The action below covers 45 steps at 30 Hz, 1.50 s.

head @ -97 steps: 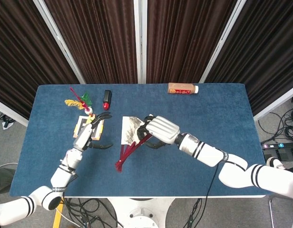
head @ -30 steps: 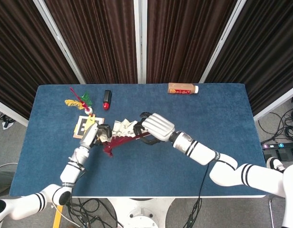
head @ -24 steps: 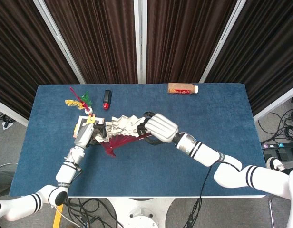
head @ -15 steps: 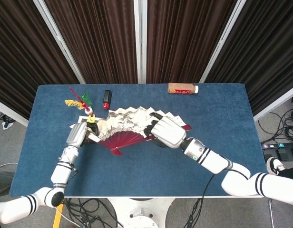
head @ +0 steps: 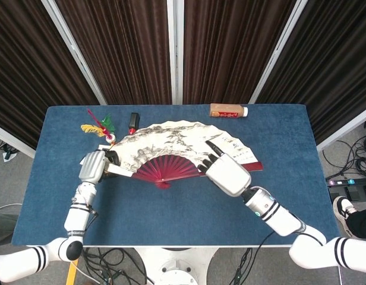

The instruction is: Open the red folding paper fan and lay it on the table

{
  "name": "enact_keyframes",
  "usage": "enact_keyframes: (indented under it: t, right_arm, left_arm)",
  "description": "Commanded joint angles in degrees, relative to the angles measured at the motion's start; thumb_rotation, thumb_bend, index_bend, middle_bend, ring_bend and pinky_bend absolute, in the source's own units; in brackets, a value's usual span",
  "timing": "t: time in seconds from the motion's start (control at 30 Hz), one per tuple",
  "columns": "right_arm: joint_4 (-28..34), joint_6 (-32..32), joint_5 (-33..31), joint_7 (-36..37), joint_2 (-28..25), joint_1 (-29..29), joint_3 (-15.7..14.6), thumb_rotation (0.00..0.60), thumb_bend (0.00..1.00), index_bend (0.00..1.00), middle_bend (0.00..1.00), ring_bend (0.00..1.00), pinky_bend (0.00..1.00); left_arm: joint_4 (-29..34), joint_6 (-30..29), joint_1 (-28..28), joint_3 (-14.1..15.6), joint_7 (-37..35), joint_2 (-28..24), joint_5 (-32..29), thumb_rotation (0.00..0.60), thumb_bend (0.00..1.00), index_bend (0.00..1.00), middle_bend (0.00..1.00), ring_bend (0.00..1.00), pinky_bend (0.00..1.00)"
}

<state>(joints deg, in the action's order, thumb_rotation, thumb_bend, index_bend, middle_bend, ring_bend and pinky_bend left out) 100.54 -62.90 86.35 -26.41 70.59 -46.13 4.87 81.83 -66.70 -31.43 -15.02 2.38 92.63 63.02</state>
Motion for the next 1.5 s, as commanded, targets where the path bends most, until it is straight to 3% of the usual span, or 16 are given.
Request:
enact_keyframes:
  t: [0.03,0.67,0.97,1.07,1.13,1.2,1.27,1.37,1.5]
  right_arm:
    - [0.4,-1.9,-0.2,-2.1,0.4,1.9,-0.5,0.600,1.00,0.86,0.72,0.46,0.10]
    - [-2.6,-5.1,1.6,-5.4,3.2,6.3,-0.7,0.600,1.00,0.86,0.72,0.46,0.04]
    - [-5.2,-6.1,2.8,-5.4,5.8,7.5,-0.4,0.600,1.00,0.86,0.72,0.46,0.01]
    - [-6.3,-6.3,3.5,-3.9,6.9,7.7,-0.6,0.600,1.00,0.86,0.72,0.46,0.01]
    - [-7.4,-6.6,4.0,-3.0,7.7,7.8,-0.5,0.600,1.00,0.86,0.72,0.46,0.01]
    - [-8.2,-7.0,4.5,-2.3,8.4,8.0,-0.5,0.600,1.00,0.86,0.72,0.46,0.01]
    - [-9.4,-7.7,5.3,-1.6,9.3,8.2,-0.5,0.600,1.00,0.85,0.72,0.46,0.00]
    - [-11.2,-8.5,6.2,-0.7,10.7,8.7,-0.7,0.600,1.00,0.85,0.72,0.46,0.00]
    - [-13.5,-9.2,7.3,0.0,12.2,9.5,-1.7,0.600,1.00,0.82,0.72,0.45,0.00]
  left_arm:
    - [0.7,-0.5,0.0,-0.3,1.3,0.1,-0.6,0.600,0.36,0.71,0.67,0.54,0.41]
    - [1.1,-0.4,-0.2,0.3,4.2,0.1,0.4,0.600,0.28,0.67,0.67,0.54,0.41]
    - [0.4,-0.1,0.0,0.9,5.5,0.0,0.3,0.600,0.28,0.59,0.62,0.53,0.41]
    - [0.3,0.1,0.1,1.1,5.2,-0.1,0.6,0.600,0.28,0.52,0.57,0.51,0.41]
    - [0.4,0.7,0.0,1.3,4.8,-0.3,0.9,0.600,0.28,0.40,0.48,0.44,0.38]
    - [0.3,1.2,-0.2,1.5,4.4,-0.5,1.4,0.600,0.26,0.26,0.33,0.29,0.32]
    - [-0.1,1.5,-0.3,1.6,4.0,-0.6,1.9,0.600,0.23,0.18,0.24,0.19,0.28]
    - [-0.8,1.6,-0.5,1.6,3.3,-0.4,2.4,0.600,0.19,0.12,0.16,0.12,0.25]
    - [-1.5,1.0,-0.2,1.7,2.9,-0.5,3.2,0.600,0.17,0.11,0.14,0.11,0.23]
